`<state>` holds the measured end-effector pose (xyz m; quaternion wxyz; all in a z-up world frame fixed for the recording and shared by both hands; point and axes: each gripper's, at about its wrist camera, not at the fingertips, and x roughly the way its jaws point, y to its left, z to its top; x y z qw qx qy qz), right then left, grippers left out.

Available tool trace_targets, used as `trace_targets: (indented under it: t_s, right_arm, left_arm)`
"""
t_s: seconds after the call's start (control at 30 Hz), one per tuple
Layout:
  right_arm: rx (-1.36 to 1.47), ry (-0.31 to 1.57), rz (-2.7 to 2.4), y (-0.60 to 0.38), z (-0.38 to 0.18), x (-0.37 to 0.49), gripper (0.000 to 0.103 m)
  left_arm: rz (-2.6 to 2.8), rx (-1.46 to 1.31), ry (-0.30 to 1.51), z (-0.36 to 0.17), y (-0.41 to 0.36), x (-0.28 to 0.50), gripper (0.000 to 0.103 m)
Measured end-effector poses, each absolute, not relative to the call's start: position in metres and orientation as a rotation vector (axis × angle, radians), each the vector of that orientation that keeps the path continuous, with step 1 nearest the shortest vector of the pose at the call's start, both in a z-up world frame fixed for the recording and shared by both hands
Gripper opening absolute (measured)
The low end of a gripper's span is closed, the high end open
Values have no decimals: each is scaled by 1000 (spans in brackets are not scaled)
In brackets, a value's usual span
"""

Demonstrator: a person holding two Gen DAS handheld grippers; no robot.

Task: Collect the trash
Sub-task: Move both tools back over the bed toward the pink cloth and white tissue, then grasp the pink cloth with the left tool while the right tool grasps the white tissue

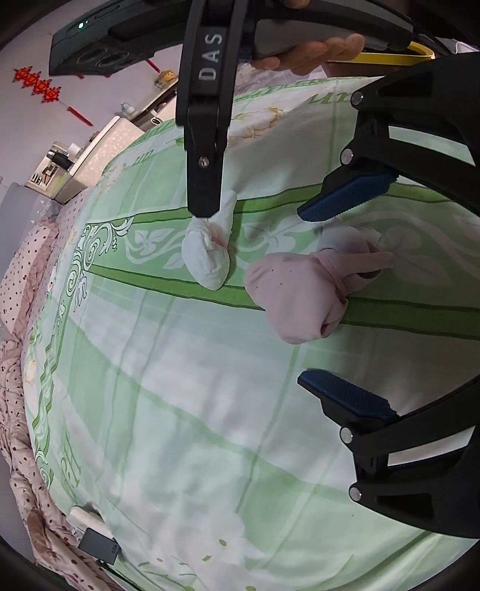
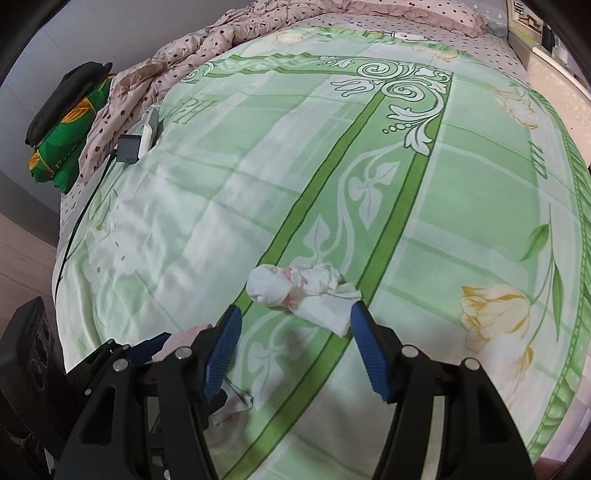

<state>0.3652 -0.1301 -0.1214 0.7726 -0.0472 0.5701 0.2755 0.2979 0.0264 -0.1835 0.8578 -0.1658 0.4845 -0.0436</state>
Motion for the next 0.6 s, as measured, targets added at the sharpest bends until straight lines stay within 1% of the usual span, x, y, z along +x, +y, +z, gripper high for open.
trace_targets:
  t_s: [0.07, 0.13, 0.2, 0.27, 0.33, 0.43, 0.53, 0.6]
  right_arm:
    - [-112, 1243, 600, -125, -129, 370, 58]
    - [-119, 1255, 606, -119, -136, 373, 58]
    - [-131, 1263, 601, -114, -143, 377, 58]
    - [-131, 1268, 598, -110, -148, 381, 58]
    - [-128, 1271, 600, -108, -151, 384, 58]
    - [-144, 1269, 602, -104, -154, 385, 56]
    - [-145, 1268, 602, -104, -157, 386, 53]
    - [-143, 1269, 603, -103, -158, 385, 51]
  left_arm:
    - [-94, -351, 1007, -185, 27, 298, 77]
    - [-96, -346, 999, -185, 26, 299, 71]
    - [-96, -347, 993, -187, 24, 299, 68]
    - [-100, -341, 989, -188, 23, 299, 63]
    - [-91, -326, 986, -190, 22, 299, 50]
    - [-86, -327, 981, -192, 24, 300, 42]
    - [-88, -329, 977, -192, 25, 300, 38]
    - [-90, -319, 973, -192, 24, 299, 37]
